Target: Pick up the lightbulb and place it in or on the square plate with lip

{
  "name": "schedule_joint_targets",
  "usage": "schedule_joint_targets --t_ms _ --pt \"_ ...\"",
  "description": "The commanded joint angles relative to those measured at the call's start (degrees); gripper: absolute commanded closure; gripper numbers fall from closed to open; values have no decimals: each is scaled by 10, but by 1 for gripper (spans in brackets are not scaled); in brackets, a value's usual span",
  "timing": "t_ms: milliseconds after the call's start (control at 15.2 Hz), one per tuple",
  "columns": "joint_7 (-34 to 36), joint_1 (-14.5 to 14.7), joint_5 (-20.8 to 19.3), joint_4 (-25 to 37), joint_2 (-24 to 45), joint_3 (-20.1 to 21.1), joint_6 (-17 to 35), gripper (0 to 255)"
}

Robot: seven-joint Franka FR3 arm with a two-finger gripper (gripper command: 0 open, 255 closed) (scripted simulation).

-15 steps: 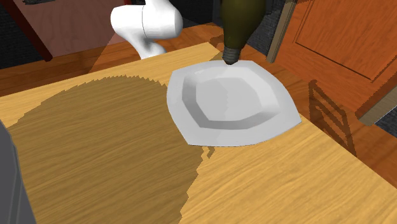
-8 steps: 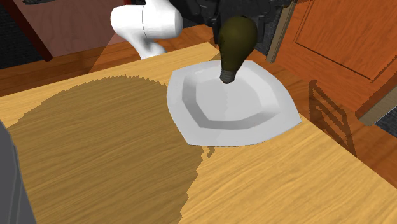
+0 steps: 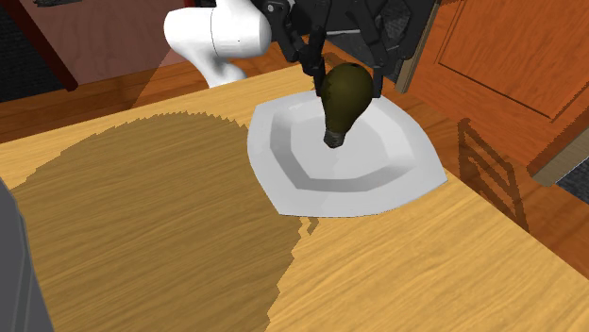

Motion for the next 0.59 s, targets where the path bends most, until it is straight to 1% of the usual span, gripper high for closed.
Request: schedule_joint_targets --t_ms 0,330,396,528 --pt "-1 0 0 -3 0 0 3 255" --pt "-1 0 0 -3 0 0 3 255" --pt "-1 0 0 -3 0 0 3 0" --pt "-1 0 0 -3 0 0 3 0"
